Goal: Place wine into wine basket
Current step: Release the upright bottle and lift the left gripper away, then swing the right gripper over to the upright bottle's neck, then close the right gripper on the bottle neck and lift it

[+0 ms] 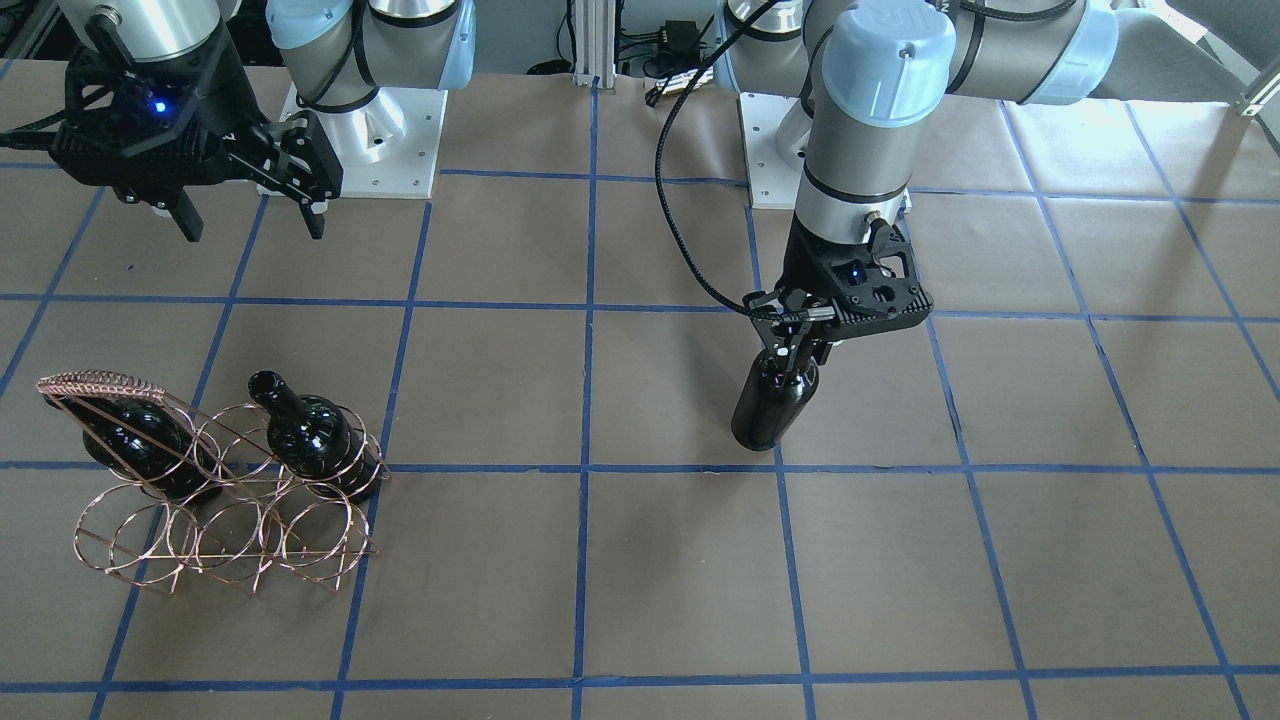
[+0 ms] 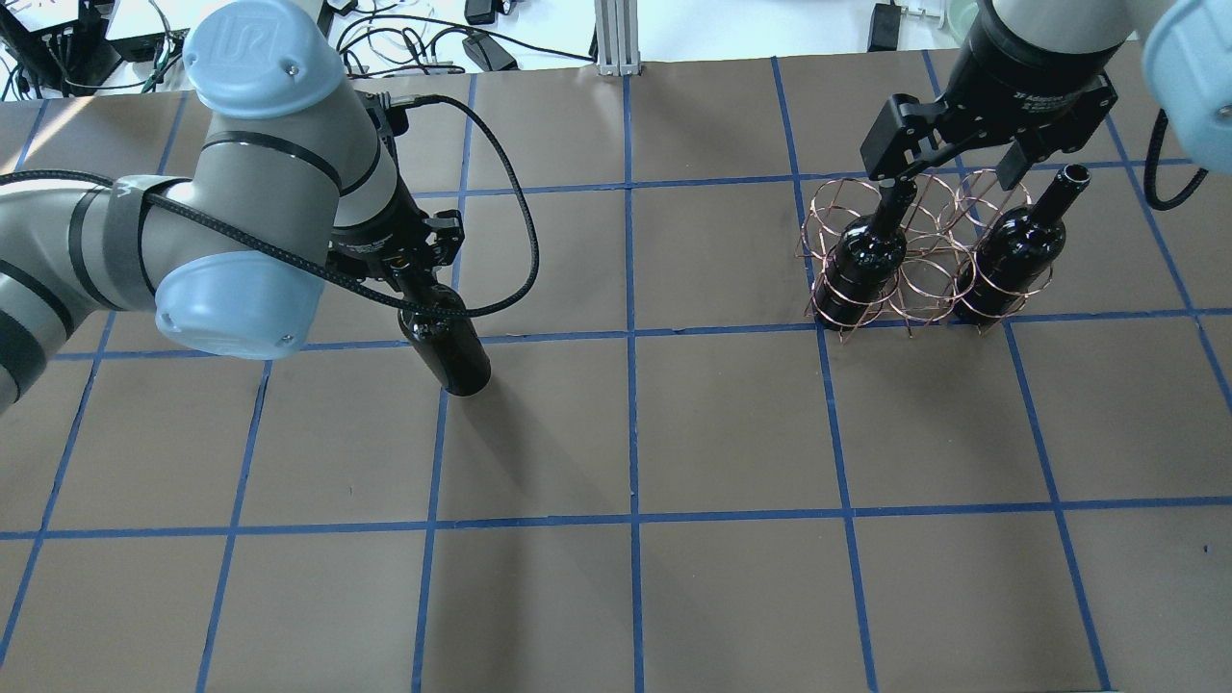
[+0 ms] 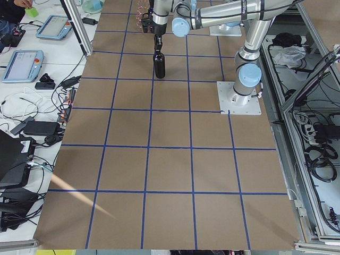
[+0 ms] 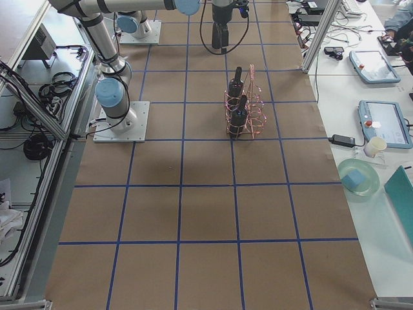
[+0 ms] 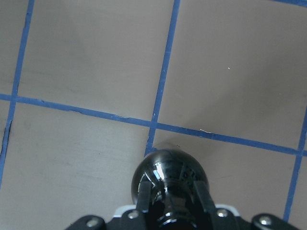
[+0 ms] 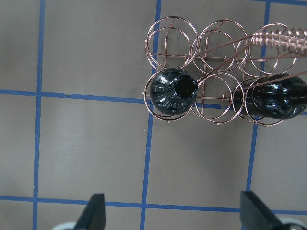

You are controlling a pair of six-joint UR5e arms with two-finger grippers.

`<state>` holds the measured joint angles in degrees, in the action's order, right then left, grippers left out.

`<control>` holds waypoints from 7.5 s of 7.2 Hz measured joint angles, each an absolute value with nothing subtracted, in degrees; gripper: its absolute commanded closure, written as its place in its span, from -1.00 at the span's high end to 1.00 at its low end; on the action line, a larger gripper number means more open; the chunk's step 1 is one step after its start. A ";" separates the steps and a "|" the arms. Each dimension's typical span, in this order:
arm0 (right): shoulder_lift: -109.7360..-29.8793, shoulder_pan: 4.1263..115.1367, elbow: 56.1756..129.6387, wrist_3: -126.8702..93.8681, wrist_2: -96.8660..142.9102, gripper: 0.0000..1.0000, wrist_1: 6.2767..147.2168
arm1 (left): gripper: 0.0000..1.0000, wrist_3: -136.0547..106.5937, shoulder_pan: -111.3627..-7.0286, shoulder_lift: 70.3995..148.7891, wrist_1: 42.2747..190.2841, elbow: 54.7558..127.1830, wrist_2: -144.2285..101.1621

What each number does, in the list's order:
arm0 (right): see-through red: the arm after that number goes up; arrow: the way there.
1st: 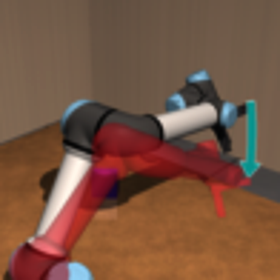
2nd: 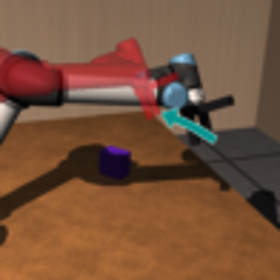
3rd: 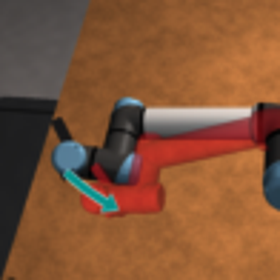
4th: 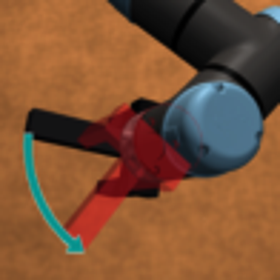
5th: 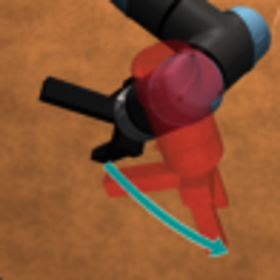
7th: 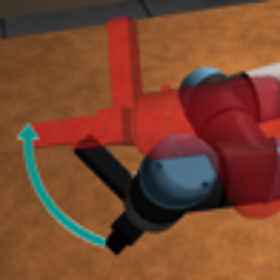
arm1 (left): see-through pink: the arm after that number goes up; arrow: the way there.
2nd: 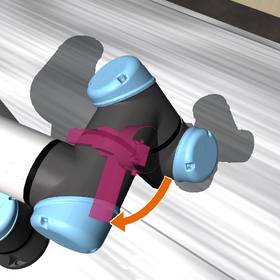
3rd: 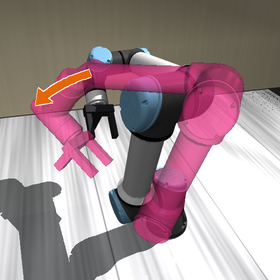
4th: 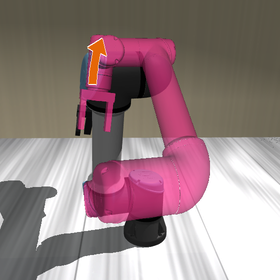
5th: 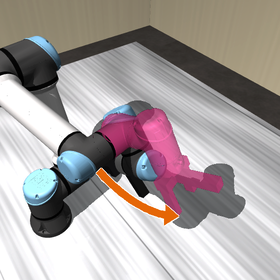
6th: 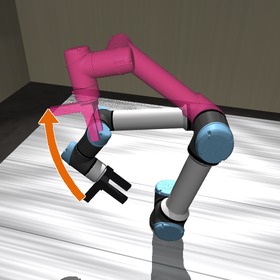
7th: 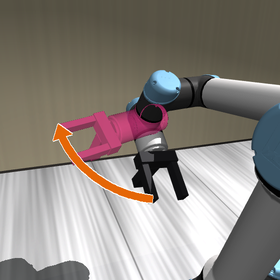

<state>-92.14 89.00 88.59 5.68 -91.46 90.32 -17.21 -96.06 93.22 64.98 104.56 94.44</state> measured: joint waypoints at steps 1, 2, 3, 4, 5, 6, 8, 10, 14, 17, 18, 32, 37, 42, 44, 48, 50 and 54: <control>-92.14 89.06 88.59 5.48 -91.24 1.00 90.02 | -1.00 -17.69 -96.37 93.32 65.01 104.75 94.33; -92.17 89.13 88.59 5.45 -91.25 1.00 89.84 | -0.36 -18.30 -96.56 93.48 65.03 104.81 94.26; -92.21 89.20 88.59 5.47 -91.48 1.00 89.93 | 0.99 -18.46 -96.63 93.58 65.03 104.82 94.26; -92.25 89.28 88.61 5.47 -91.63 1.00 89.98 | 1.00 -18.28 -96.64 93.69 65.04 104.70 94.31; -92.32 89.34 88.64 5.45 -91.68 1.00 89.99 | 1.00 -17.99 -96.55 93.65 64.95 104.27 94.45; -92.43 89.36 88.67 5.36 -91.70 1.00 90.06 | 1.00 -17.74 -96.42 93.47 65.07 103.23 94.62; -92.67 89.38 88.68 5.24 -91.74 1.00 90.12 | 1.00 -17.60 -95.93 93.23 68.97 98.72 94.65; -92.82 89.38 88.68 5.21 -91.74 1.00 90.11 | 1.00 -16.27 -92.64 93.68 75.30 91.08 94.51; -92.83 91.83 88.29 2.00 -91.67 1.00 89.44 | 1.00 -5.87 -81.88 94.14 77.21 87.08 92.95; -88.92 101.42 86.96 -12.60 -92.21 1.00 93.42 | 1.00 -5.48 -75.77 93.94 78.25 87.05 91.71; -86.41 106.24 86.24 -18.21 -93.24 0.97 94.77 | 1.00 -5.44 -74.33 93.86 80.27 87.15 91.79; -63.57 130.01 73.50 -61.20 -90.25 0.85 111.72 | 1.00 -2.55 -67.94 94.66 82.73 87.94 92.03; -62.26 129.99 73.48 -55.54 -92.75 0.61 112.84 | 1.00 -2.55 -67.94 94.80 82.56 88.06 91.63; -61.12 129.99 73.74 -54.40 -93.24 -0.03 115.12 | 1.00 -2.49 -67.94 95.02 82.38 88.07 91.58; -61.21 129.99 73.99 -54.31 -92.91 -0.26 115.18 | 1.00 -2.47 -67.94 95.20 82.36 88.07 91.58; -61.40 129.99 74.10 -54.44 -92.09 -0.64 114.90 | 1.00 -2.48 -67.94 95.27 82.35 88.07 91.53; -63.36 129.64 74.10 -53.88 -92.11 -0.78 112.98 | 1.00 -2.48 -67.94 95.27 82.35 88.07 91.50; -73.27 122.92 75.95 -45.22 -92.88 -0.92 101.08 | 1.00 -2.51 -68.09 95.28 82.35 88.07 91.44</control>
<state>-73.27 122.92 75.95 -45.22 -92.88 101.08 -2.51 -68.09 95.28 82.35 88.07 91.44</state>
